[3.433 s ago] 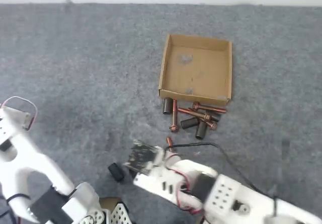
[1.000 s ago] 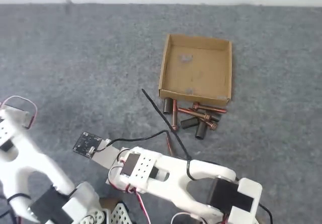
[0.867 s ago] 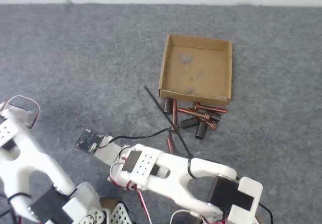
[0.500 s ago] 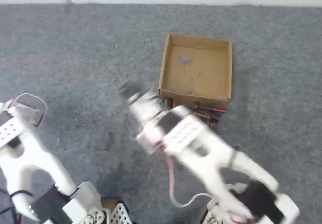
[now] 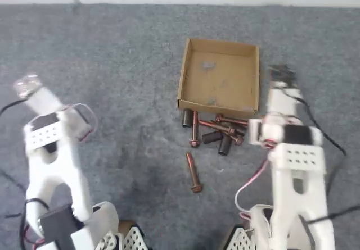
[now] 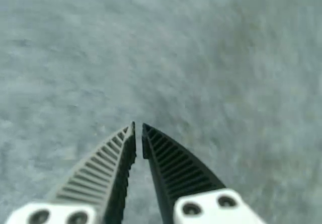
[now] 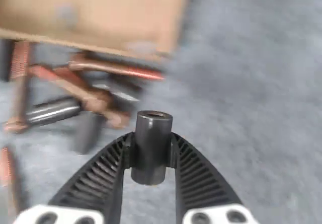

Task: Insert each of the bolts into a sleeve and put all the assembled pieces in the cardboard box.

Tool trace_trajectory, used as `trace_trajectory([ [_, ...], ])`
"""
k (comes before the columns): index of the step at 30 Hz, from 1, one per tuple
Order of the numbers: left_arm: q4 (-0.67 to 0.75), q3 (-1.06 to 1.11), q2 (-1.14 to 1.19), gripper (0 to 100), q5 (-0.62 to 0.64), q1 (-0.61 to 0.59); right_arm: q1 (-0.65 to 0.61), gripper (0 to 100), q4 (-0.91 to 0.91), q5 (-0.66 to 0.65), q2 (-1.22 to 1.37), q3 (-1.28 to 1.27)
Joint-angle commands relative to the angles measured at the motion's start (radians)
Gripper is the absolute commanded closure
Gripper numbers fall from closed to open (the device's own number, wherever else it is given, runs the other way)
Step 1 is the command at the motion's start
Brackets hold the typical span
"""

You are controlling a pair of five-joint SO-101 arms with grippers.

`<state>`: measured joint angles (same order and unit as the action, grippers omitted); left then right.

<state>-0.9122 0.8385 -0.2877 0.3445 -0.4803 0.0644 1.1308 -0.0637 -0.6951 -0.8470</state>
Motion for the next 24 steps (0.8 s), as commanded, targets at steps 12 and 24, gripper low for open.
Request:
trace_trajectory([
  [12,0.011,0.081,-0.012,98,-0.273,0.256,0.486,97.6,-0.113,-0.08,-0.058,-0.212],
  [24,-0.005,0.082,-0.006,98,-0.287,0.261,0.539,92.2,-0.174,-0.08,-0.056,-0.276],
])
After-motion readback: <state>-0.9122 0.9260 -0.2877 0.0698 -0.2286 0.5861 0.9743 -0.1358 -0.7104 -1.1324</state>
